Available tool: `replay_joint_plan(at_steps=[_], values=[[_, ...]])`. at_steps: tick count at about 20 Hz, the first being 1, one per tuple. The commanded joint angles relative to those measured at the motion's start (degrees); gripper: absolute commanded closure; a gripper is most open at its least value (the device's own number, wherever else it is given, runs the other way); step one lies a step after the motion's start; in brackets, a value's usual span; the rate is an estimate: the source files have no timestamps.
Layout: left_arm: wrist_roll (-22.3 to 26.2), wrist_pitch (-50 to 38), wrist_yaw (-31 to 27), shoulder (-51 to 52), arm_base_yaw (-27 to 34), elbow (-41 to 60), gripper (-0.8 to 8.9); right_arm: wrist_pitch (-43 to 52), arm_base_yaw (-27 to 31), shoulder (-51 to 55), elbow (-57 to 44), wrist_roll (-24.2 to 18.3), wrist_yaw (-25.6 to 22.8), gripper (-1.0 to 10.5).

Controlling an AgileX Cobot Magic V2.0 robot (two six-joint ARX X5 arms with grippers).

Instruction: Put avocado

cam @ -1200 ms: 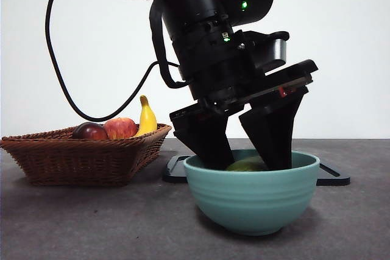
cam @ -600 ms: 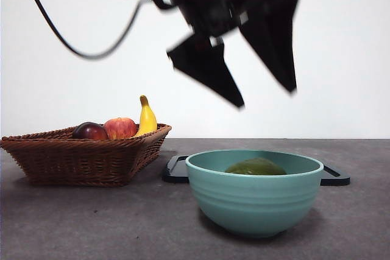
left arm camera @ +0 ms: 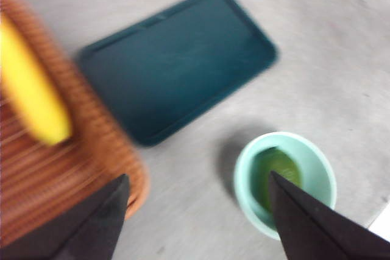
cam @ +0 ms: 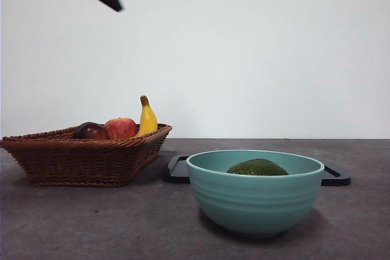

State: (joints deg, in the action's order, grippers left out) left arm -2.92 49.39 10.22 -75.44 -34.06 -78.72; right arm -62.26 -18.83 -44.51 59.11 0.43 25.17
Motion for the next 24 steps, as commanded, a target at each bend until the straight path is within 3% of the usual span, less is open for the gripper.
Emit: replay_joint_plan(at_steps=[1, 4, 9, 21, 24], values=[[0.6, 0.2, 1.7, 3.5, 1.4, 2.6, 4.45, 0.5, -0.3, -1.9, 1.0, 0.3, -0.1, 5.1], [0.6, 0.2, 5.2, 9.7, 2.7, 10.5, 4.45, 0.7, -0.3, -4.6, 1.0, 0.3, -0.1, 5.1], [0.4, 1.0, 16.5, 17.0, 1.8, 20.4, 4.45, 1.9, -1.2, -12.2, 1.0, 0.2, -0.5, 5.2], [0.5, 1.9, 16.4, 18.1, 1.5, 20.5, 4.45, 15.0, -10.1, -36.3, 1.0, 0.2, -8.9, 6.5], [0.5, 1.9, 16.4, 18.1, 1.5, 20.5, 4.45, 17.7, -11.5, -40.9, 1.0, 0.2, -9.0, 6.8]])
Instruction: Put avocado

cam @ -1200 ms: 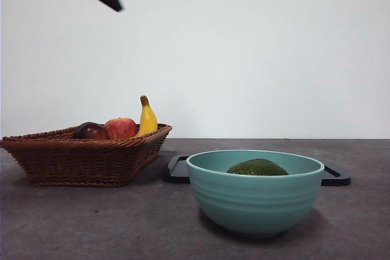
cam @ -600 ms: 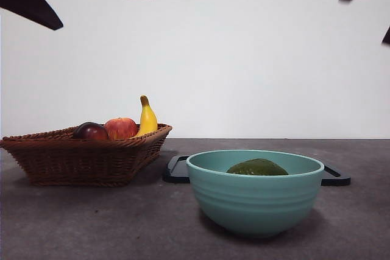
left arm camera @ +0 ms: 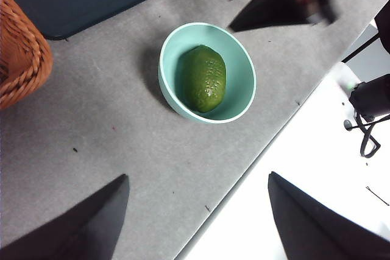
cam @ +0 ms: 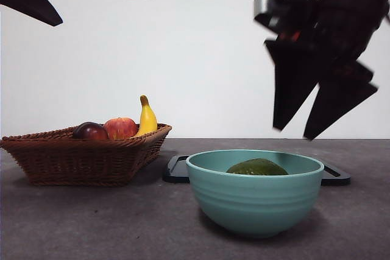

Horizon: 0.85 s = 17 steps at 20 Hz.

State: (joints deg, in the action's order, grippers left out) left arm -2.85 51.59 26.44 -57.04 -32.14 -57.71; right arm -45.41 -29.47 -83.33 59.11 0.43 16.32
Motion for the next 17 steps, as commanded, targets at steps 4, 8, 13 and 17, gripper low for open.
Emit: replay_joint_plan(at_steps=[4, 8, 13, 17], values=[[0.5, -0.4, 0.2, -0.3, -0.4, -0.5, 4.45, 3.2, -1.9, -6.3, 1.0, 0.2, -1.7, 7.1], [0.5, -0.3, 0.2, -0.3, -0.4, -0.5, 4.45, 5.3, -2.7, -8.3, 1.0, 0.2, -1.9, 7.8], [0.5, -0.3, 0.2, -0.3, -0.4, -0.5, 4.45, 6.3, -3.2, -9.6, 0.9, 0.2, -2.9, 8.4], [0.4, -0.4, 0.2, -0.3, -0.4, -0.5, 4.45, 6.4, -3.5, -9.9, 0.9, 0.2, -2.8, 9.1]])
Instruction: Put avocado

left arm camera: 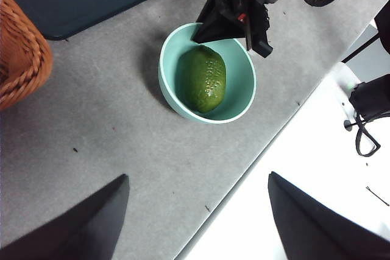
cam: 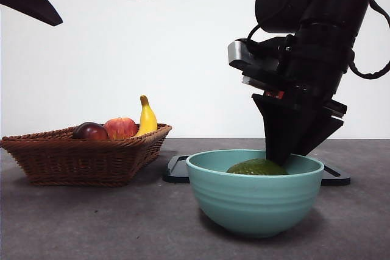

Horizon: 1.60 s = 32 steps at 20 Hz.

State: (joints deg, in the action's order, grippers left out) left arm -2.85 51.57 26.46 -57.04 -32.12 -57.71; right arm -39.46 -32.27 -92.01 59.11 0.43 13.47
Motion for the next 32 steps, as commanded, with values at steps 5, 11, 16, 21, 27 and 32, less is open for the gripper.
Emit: replay_joint_plan(at_steps=[5, 11, 16, 21, 27, 32], values=[[0.5, -0.3, 0.2, -0.3, -0.4, -0.5, 4.45, 0.5, -2.2, -0.7, 1.0, 0.2, 0.0, 9.4], [0.5, -0.4, 0.2, -0.3, -0.4, -0.5, 4.45, -0.1, -1.0, 1.3, 4.8, 0.9, 0.0, 9.4], [0.5, -0.3, 0.2, -0.3, -0.4, -0.5, 4.45, 0.6, 3.5, 0.6, 11.2, 1.0, -0.5, 9.4], [0.5, -0.3, 0.2, -0.3, -0.4, -0.5, 4.45, 0.4, 10.3, -4.4, 20.2, 0.9, -0.2, 9.4], [0.5, -0.3, 0.2, -0.3, -0.4, -0.5, 4.45, 0.9, 14.1, -12.9, 26.7, 0.8, 0.1, 9.4], [0.5, -0.1, 0.2, -0.3, -0.4, -0.5, 4.45, 3.5, 14.7, -19.0, 27.2, 0.8, 0.1, 9.4]])
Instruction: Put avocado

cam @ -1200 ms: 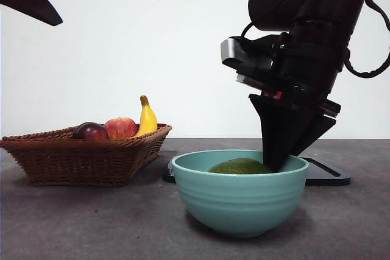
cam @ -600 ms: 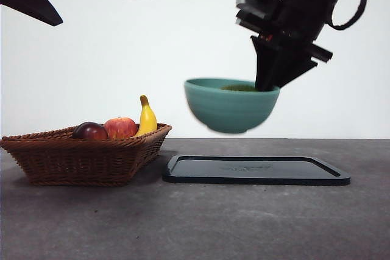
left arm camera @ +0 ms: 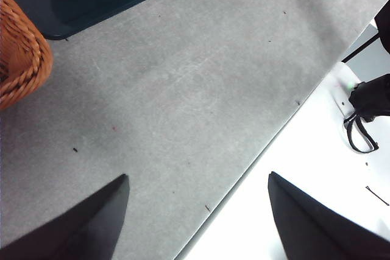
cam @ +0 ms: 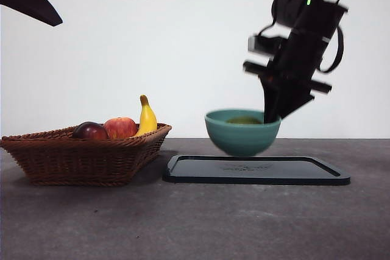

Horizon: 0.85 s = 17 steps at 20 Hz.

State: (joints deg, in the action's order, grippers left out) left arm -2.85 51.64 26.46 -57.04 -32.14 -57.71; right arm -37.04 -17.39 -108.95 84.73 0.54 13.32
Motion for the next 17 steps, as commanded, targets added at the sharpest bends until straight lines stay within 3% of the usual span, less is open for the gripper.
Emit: replay_joint_plan(at_steps=[1, 8, 11, 17], values=[[0.5, -0.2, 0.2, -0.3, -0.4, -0.5, 4.45, 1.5, -0.2, -3.0, 1.6, 0.7, 0.3, 9.4], [0.5, -0.2, 0.2, -0.3, -0.4, -0.5, 4.45, 1.3, 0.0, -4.0, 1.6, 0.5, 0.1, 9.3], [0.5, -0.1, 0.2, -0.3, -0.4, -0.5, 4.45, 1.1, 0.0, -4.0, 1.6, 1.0, -0.3, 7.8], [0.5, -0.1, 0.2, -0.3, -0.4, -0.5, 4.45, 0.0, 0.0, -0.9, 2.3, 2.1, -1.0, 7.7]])
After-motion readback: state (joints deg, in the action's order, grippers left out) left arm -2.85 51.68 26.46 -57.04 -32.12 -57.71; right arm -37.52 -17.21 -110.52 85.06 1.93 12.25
